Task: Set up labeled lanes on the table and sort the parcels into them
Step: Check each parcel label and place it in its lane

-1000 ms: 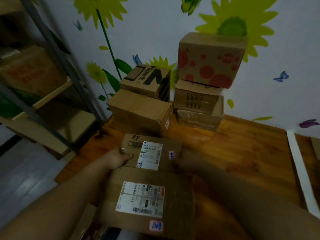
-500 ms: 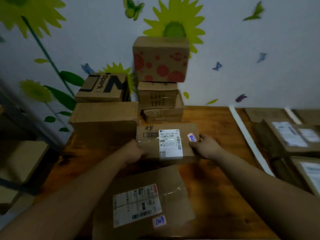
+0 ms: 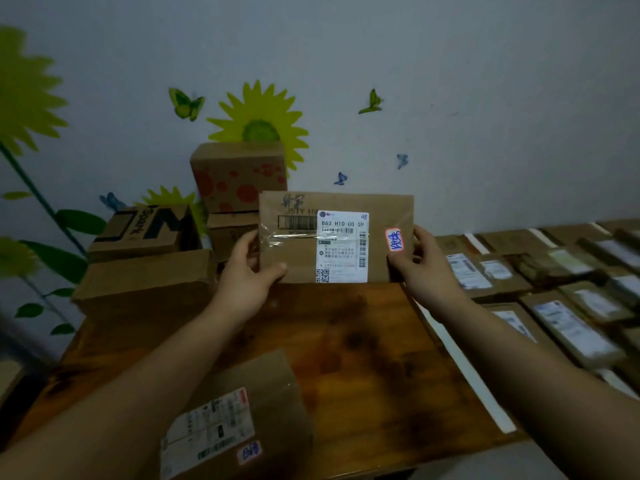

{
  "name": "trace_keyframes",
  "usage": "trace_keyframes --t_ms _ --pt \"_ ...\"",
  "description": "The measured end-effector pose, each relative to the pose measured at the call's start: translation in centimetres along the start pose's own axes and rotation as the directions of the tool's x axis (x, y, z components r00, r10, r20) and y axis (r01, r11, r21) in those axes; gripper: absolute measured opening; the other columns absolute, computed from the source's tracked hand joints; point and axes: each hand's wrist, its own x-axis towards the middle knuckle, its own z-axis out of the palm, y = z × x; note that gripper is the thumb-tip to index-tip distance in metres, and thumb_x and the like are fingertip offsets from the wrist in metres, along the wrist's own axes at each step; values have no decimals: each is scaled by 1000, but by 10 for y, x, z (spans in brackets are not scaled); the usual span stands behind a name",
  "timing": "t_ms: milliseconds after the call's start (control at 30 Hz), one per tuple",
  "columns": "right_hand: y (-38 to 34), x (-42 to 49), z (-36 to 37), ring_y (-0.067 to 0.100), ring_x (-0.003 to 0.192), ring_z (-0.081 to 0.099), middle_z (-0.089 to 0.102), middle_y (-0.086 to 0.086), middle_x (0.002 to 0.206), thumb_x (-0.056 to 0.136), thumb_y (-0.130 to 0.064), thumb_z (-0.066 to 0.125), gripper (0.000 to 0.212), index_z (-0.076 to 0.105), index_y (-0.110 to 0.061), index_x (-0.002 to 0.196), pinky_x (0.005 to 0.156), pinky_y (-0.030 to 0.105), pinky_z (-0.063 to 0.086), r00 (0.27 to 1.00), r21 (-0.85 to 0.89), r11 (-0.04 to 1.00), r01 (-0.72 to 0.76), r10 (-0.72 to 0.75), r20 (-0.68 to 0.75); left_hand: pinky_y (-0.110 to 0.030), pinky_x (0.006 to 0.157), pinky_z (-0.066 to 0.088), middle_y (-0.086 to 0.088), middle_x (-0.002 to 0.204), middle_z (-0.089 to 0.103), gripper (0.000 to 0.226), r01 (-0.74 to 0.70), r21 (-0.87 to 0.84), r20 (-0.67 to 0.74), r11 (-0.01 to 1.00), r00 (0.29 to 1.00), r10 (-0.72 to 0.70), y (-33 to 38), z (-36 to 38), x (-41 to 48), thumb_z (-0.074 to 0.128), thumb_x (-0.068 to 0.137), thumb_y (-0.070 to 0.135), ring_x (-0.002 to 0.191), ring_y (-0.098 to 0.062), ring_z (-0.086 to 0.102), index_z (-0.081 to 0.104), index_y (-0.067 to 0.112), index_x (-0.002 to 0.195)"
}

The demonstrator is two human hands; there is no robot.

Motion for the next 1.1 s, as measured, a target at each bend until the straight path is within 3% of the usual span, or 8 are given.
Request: trace_keyframes --t_ms 67,267,400,567,733,900,1000,1100 --pt "-6 0 -25 10 104 59 58 -4 124 91 -25 62 56 37 -30 141 83 36 56 999 39 998 45 -45 10 -23 87 40 10 119 43 71 -64 -1 -50 998 997 64 22 13 -14 66 86 11 112 -4 40 29 27 145" --pt "-20 -1 -98 10 113 56 57 -14 120 88 -28 65 53 42 -42 134 88 43 55 979 104 973 204 -201 -42 -23 93 35 15 124 42 69 -240 22 -143 971 960 240 69 56 -53 65 86 11 118 -3 40 31 26 144" --pt "-24 -6 -135 8 113 54 55 -12 125 89 -25 63 55 40 -40 136 88 39 54 957 119 950 287 -281 -69 3 71 37 20 115 43 68 -326 11 -195 945 926 322 89 82 -73 64 86 6 110 2 41 32 26 143" --pt "-30 -19 -162 2 109 53 53 -25 113 90 -21 62 53 38 -44 131 86 33 53 936 114 932 345 -331 -122 7 68 36 28 111 43 68 -386 18 -205 922 902 381 106 96 -91 64 86 5 103 9 46 33 26 143" --pt "-33 -36 -175 7 111 55 55 -21 115 90 -22 62 56 39 -41 136 85 38 56 937 122 937 328 -307 -166 -24 98 41 10 131 48 67 -415 4 -141 910 901 411 112 97 -93 65 86 8 122 -6 44 35 25 143" --pt "-16 -58 -196 6 105 58 55 -23 110 94 -25 56 42 42 -55 119 88 37 54 947 5 969 249 -242 -213 -4 75 45 21 104 55 58 -370 -48 7 928 929 370 109 126 -90 62 88 6 86 17 56 38 43 125" --pt "4 -76 -225 -6 93 59 53 -31 100 95 -28 56 38 40 -49 122 80 24 52 954 -41 987 157 -162 -251 -28 84 53 8 107 61 52 -295 -102 146 950 940 308 99 162 -94 60 90 12 92 -6 61 45 39 132" --pt "25 -96 -266 -3 97 60 58 -28 108 92 -33 57 41 42 -51 126 86 31 53 933 -95 992 85 -112 -343 -24 79 51 10 112 58 52 -246 -130 250 960 929 272 102 206 -110 57 92 16 101 -11 57 41 32 139"
